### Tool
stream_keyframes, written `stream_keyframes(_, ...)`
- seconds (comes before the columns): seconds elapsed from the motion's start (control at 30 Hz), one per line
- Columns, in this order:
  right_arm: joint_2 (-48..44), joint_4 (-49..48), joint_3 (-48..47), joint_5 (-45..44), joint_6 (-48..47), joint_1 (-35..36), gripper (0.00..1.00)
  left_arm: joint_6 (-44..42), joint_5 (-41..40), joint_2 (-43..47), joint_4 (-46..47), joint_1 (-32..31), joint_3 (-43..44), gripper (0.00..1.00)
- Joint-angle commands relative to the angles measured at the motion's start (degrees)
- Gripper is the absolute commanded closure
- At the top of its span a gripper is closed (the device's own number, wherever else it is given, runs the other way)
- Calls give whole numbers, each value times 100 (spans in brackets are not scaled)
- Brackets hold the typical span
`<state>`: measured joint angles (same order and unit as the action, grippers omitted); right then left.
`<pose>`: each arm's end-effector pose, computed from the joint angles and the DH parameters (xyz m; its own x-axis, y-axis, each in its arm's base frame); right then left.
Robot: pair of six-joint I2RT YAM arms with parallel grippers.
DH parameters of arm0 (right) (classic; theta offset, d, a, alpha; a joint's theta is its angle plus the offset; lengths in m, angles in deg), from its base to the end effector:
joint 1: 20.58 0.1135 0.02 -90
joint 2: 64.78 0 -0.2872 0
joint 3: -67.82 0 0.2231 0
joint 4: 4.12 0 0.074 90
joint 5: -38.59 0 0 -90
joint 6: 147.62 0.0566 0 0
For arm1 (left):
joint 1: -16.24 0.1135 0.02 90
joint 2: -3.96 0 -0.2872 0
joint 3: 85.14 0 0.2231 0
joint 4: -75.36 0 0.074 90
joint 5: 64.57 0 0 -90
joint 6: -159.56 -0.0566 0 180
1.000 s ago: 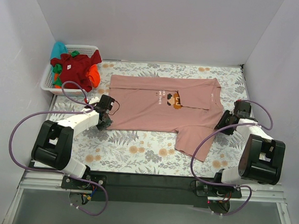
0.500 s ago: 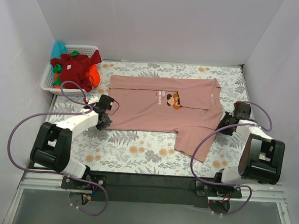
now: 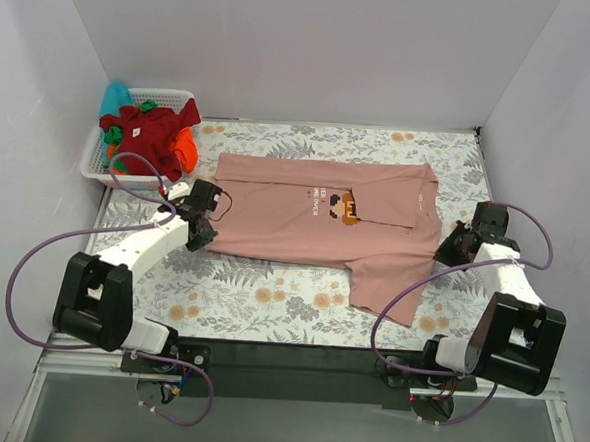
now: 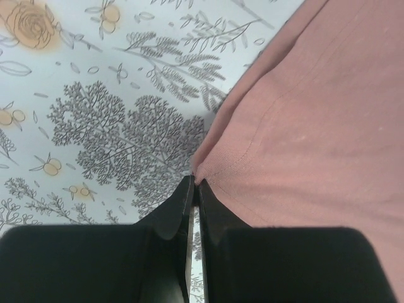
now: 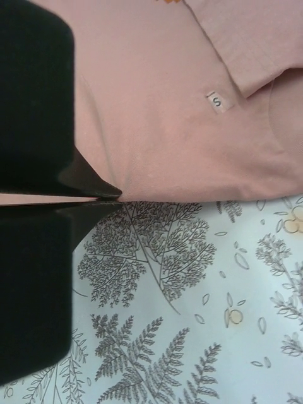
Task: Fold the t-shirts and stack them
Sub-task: Fold the tshirt
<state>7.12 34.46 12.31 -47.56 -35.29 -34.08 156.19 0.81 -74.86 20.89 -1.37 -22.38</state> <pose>0.2145 -0.0476 0.2167 -0.6623 0.5488 -0.5101 0.4833 0.8331 0.2689 0.2173 -0.0442 0.2152 -0.1953 -0.8902 -0.4117 -0.8887 0.3381 -0.3096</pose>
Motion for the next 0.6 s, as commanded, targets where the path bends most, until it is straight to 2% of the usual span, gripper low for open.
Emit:
stream_keyframes(0.0, 271, 22, -606, 36, -9, -57, 99, -164, -324, -281, 37, 82, 522, 100)
stream_keyframes(0.3, 1370, 57, -1747, 308, -62, -13, 99, -471, -166, -1590, 266, 266, 1489, 100)
stream_keyframes(0.57, 2266, 241, -2759, 510, -97, 101, 99, -665, -16, -2189, 389, 583, 2226, 100)
